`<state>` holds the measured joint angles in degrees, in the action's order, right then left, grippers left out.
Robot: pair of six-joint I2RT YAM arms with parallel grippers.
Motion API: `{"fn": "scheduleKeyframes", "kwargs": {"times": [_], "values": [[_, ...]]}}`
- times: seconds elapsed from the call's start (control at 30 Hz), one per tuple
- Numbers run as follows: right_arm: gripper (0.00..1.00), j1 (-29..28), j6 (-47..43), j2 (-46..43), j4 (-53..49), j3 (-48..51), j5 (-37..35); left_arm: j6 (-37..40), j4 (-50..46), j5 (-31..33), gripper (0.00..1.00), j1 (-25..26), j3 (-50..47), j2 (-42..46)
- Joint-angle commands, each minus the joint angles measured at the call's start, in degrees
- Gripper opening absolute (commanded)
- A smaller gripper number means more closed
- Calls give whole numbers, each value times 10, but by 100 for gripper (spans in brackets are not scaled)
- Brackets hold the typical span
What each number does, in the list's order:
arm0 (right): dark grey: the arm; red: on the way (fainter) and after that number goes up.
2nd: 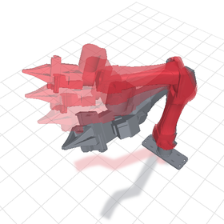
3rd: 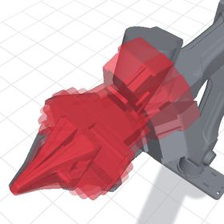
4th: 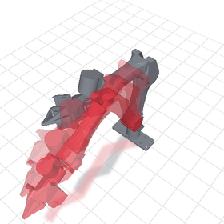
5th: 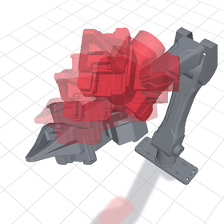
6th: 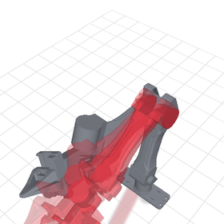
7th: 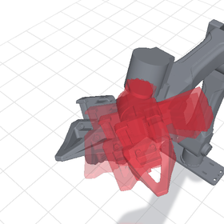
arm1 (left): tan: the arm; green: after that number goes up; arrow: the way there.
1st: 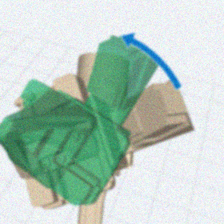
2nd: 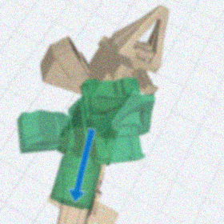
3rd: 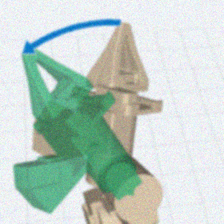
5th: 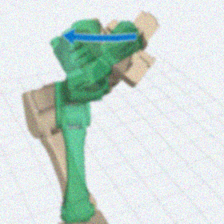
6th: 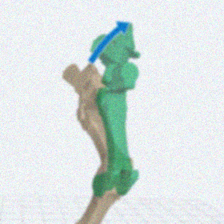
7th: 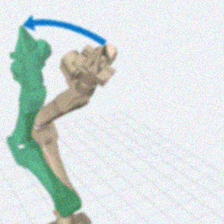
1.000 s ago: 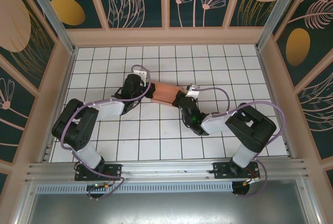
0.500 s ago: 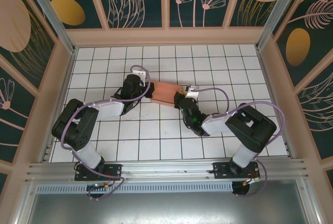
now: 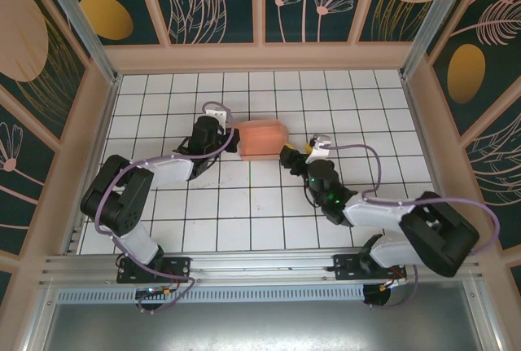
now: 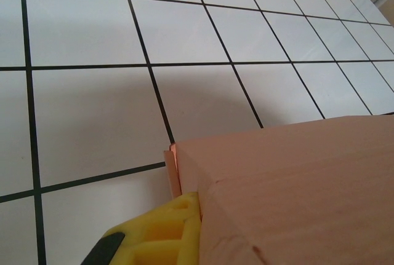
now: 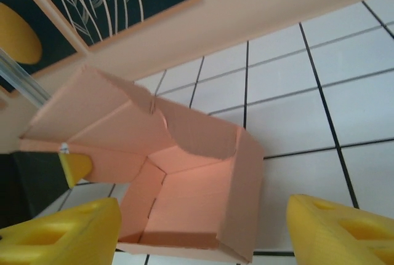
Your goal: Fold the paper box
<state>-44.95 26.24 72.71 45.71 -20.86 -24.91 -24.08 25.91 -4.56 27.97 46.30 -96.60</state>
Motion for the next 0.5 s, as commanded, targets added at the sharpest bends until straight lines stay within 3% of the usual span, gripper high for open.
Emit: {"fn": "scheduleKeyframes", "kwargs": {"times": [0.0,0.2,0.37,0.47], "values": [[69,49,37,-57,-57,3,54,5,-32,8,1,-1,11,5],[63,164,109,-90,-196,-59,170,14,-33,21,2,2,11,5],[64,192,98,-42,-322,-171,237,13,-32,30,2,7,14,2],[58,203,84,-7,-354,-203,279,10,-38,31,1,8,20,-1]]}}
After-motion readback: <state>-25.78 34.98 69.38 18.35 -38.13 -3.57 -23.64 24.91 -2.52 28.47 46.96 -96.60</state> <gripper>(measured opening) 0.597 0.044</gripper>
